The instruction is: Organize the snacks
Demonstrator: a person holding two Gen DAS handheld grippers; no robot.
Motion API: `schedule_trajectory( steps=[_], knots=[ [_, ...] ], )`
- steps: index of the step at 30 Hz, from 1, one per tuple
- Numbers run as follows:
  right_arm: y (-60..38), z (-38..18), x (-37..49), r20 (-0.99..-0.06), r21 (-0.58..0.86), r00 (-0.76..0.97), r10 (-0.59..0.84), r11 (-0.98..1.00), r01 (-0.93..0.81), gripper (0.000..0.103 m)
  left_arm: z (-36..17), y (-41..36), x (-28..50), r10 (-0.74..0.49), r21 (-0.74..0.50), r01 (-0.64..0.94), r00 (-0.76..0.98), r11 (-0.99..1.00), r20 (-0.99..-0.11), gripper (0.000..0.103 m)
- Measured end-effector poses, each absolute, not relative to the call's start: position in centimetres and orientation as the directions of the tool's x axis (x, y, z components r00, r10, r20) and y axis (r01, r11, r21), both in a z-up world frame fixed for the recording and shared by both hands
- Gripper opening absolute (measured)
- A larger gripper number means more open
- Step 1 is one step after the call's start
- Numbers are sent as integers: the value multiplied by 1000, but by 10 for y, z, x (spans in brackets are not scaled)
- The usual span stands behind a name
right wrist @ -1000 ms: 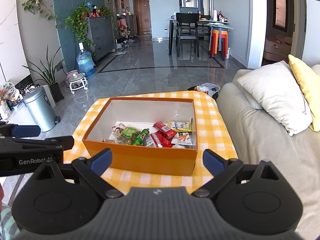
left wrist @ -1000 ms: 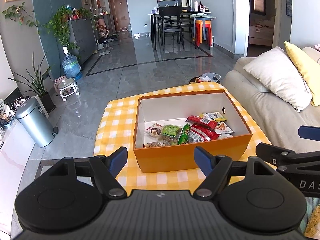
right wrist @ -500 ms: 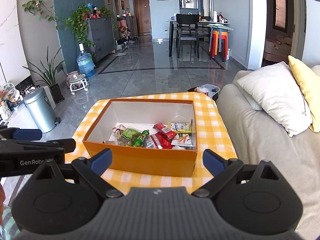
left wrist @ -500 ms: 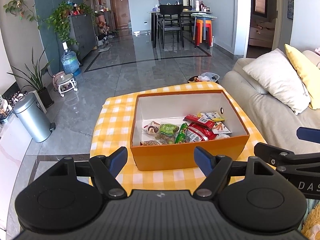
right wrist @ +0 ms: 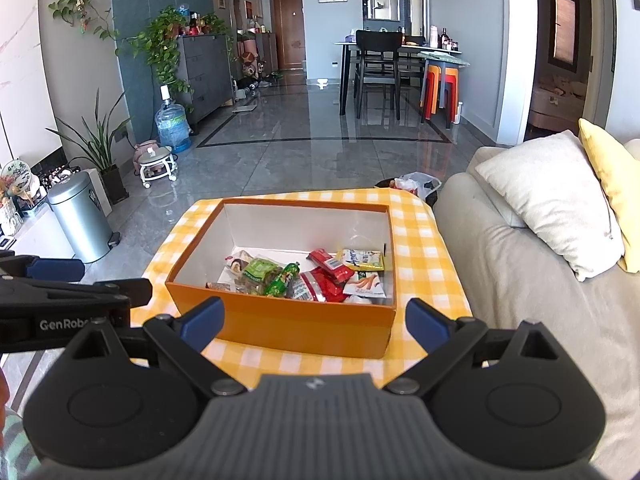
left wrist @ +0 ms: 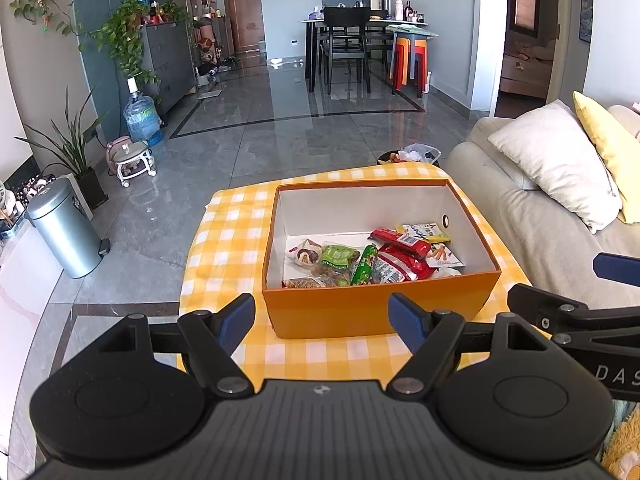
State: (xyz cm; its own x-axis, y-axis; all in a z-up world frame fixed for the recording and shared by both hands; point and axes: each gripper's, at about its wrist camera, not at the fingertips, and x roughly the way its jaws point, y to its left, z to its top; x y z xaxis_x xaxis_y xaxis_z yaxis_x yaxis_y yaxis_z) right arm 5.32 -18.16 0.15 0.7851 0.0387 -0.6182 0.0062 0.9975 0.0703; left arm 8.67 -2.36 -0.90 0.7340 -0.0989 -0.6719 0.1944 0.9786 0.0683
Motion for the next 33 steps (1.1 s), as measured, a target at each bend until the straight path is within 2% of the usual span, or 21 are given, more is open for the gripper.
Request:
schedule_trajectory(
  steps=[19,33],
  knots=[
    [-182,3,54,-617,65,786,45,998,-6,94,-7,-25,88,-107,39,182,722,982,-683,89],
    [-183,1,55,-620,64,783,46,998,-7,94,-8,-28,87,-74,63,158,731,985,-678,89]
  ],
)
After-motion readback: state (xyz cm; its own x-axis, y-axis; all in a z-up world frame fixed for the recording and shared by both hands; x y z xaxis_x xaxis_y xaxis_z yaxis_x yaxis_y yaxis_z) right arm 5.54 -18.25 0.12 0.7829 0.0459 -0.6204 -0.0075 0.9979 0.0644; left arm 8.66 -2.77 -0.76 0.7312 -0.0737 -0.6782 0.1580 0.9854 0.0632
